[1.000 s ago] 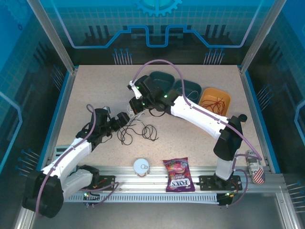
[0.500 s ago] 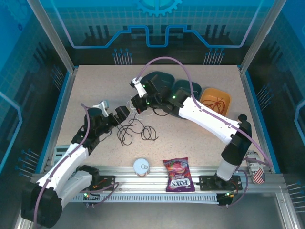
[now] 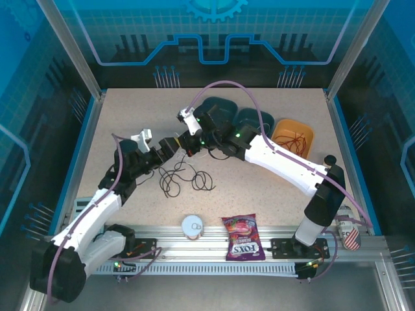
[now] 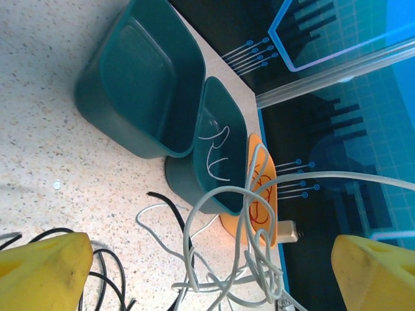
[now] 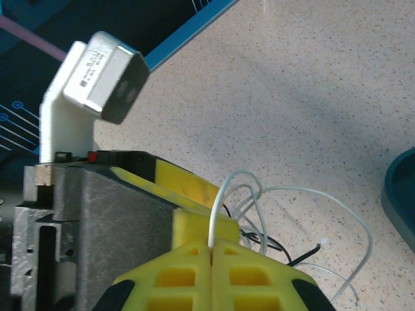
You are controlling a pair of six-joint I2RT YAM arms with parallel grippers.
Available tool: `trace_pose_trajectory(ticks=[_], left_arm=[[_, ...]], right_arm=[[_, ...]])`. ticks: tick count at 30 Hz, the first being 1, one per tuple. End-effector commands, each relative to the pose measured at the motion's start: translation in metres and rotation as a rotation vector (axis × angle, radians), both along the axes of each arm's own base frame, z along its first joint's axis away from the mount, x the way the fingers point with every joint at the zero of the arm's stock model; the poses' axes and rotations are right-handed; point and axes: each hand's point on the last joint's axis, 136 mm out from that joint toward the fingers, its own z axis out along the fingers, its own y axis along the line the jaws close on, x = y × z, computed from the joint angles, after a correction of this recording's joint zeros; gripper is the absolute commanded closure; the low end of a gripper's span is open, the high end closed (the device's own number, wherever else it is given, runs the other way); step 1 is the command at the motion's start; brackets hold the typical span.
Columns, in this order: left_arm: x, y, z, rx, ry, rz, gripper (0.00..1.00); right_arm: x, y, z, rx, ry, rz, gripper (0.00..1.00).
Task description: Untangle the cables
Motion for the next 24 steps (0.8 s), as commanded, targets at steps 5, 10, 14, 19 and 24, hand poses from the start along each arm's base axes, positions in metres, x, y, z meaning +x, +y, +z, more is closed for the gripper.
trace_pose_trajectory(ticks=[5,10,14,19,24], left_arm=[[0.007,-0.008,-0.008,-0.034,0.040,-0.037,0.15],[0.009,0.004,-0.032,0.018,0.109,0.035,0.20],[0.006,0.021,-0.061,0.073,0.186,0.122,0.20],[0.001,0.032,-0.092,0.122,0.263,0.177,0.25],[-0.001,0.034,-0.113,0.136,0.310,0.186,0.27]], right_arm=[[-0.007,0.003,0.037,0.105,-0.046,0.048,1.00],[-0.013,0.001,0.050,0.132,-0.053,0.062,1.00],[-0.017,-0.005,0.060,0.148,-0.069,0.059,1.00],[-0.020,-0.013,0.070,0.153,-0.098,0.046,1.00],[-0.017,-0.027,0.080,0.127,-0.139,0.001,1.00]])
